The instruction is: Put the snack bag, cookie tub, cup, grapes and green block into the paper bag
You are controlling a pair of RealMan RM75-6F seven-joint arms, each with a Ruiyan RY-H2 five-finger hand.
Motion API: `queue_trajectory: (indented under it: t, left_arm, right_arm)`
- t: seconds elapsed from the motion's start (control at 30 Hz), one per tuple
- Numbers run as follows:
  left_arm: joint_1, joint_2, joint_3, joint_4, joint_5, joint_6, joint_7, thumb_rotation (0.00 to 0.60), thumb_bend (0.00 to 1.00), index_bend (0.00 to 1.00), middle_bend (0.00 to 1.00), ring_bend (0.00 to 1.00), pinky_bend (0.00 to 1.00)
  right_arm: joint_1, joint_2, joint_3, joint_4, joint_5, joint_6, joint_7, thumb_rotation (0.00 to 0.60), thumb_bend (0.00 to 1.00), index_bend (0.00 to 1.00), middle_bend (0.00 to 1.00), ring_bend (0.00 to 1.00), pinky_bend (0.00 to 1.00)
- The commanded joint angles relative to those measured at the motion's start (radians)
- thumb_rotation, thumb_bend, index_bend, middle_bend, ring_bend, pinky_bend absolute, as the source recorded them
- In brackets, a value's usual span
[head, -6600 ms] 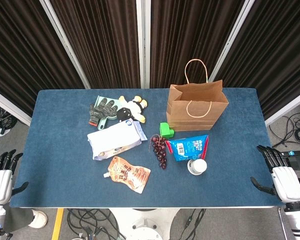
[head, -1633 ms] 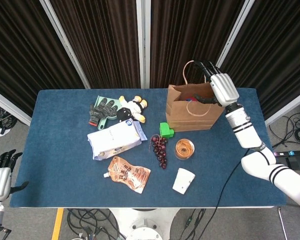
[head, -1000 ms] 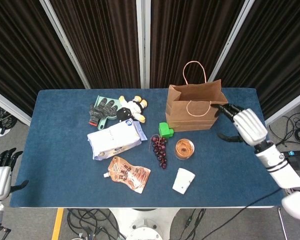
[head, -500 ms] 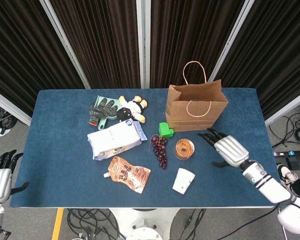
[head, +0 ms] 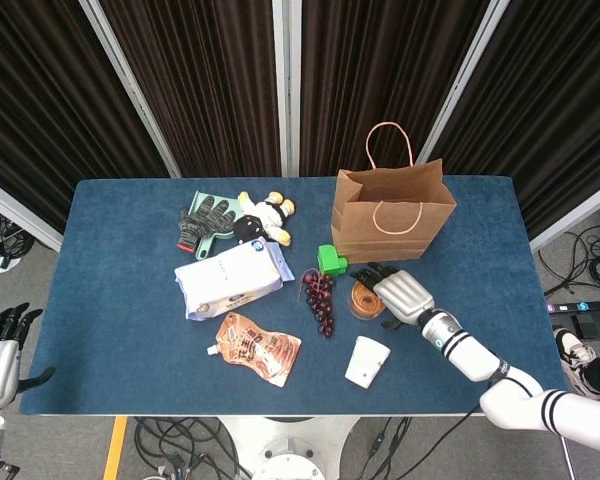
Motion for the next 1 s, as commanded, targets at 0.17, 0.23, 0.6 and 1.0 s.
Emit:
queue_trajectory:
  t: [0.17, 0.23, 0.6, 1.0]
  left_arm:
    - [-0.001, -0.004, -0.001, 0.005, -0.001, -0.004, -0.004, 0.6, 0.04, 0.23, 0.2, 0.12, 0.15]
    - [-0.001, -0.004, -0.001, 0.006, 0.0, -0.004, -0.003, 0.6, 0.04, 0.23, 0.2, 0.12, 0.15]
    - [-0.001, -0.003, -0.002, 0.006, 0.002, -0.003, -0.005, 0.6, 0.04, 0.23, 0.2, 0.12, 0.15]
    - [-0.003, 0.003, -0.002, -0.011, 0.015, 0.005, 0.012, 0.6, 0.04, 0.23, 0.2, 0.12, 0.15]
  right_arm:
    - [0.012, -0.047, 0.007, 0.044, 0.024, -0.019, 0.001, 0.6, 0.09, 0.01, 0.21, 0.02, 0.21]
    - [0.014, -0.064, 0.003, 0.065, 0.021, -0.019, 0.001, 0.6, 0.12, 0.04, 0.25, 0.07, 0.25]
    - [-0.04, 0.018, 0.008, -0.006, -0.126, 0.225, 0.117, 0.6, 0.22, 0.46, 0.5, 0.35, 0.52]
    - [-0.101, 0.367, 0.137, -0.278, -0.197, 0.542, 0.4, 0.6, 0.22, 0.48, 0.51, 0.35, 0.54]
